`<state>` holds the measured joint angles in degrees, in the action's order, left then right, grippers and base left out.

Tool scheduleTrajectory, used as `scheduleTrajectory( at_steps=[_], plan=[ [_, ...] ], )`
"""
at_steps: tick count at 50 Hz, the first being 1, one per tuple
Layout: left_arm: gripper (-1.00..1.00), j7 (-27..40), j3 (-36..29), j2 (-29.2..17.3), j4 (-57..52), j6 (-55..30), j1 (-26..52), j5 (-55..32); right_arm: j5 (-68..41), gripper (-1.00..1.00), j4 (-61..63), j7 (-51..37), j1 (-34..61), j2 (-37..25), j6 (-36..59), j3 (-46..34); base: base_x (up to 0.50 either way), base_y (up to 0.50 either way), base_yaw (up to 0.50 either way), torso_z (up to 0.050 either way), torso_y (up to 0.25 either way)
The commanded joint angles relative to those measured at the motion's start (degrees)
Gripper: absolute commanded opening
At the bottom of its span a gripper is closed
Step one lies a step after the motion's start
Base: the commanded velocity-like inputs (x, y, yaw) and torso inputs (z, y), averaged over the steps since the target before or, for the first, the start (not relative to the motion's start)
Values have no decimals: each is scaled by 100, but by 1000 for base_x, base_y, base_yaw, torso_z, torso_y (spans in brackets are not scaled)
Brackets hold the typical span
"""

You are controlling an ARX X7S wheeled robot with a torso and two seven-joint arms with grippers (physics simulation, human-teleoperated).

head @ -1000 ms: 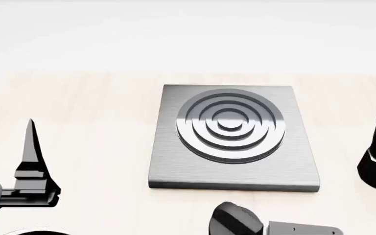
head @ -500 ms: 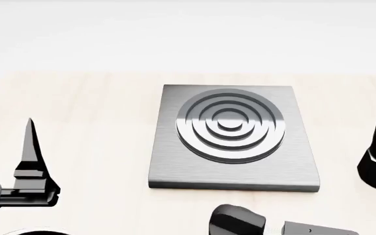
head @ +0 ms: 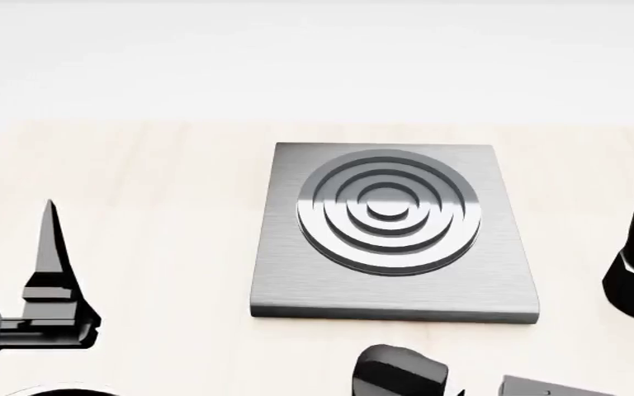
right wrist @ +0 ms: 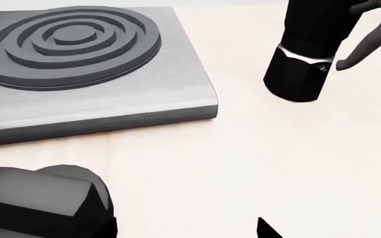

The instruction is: Turn on the stove.

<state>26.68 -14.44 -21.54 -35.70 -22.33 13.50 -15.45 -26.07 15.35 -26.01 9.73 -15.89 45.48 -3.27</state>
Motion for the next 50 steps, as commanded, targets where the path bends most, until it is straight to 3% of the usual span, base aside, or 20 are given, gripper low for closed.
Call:
scheduleTrajectory(
  at_steps=[1, 50],
  plan=[
    [100, 24, -9, -10, -13, -25, 14, -19, -22, 100, 229, -153, -43, -59, 102, 73, 0, 0, 0, 0, 0],
    [100, 69, -57, -64, 37, 48, 24, -48, -132, 100, 1433, -704, 37, -305, 806, 18, 0, 0, 0, 0, 0]
  ],
)
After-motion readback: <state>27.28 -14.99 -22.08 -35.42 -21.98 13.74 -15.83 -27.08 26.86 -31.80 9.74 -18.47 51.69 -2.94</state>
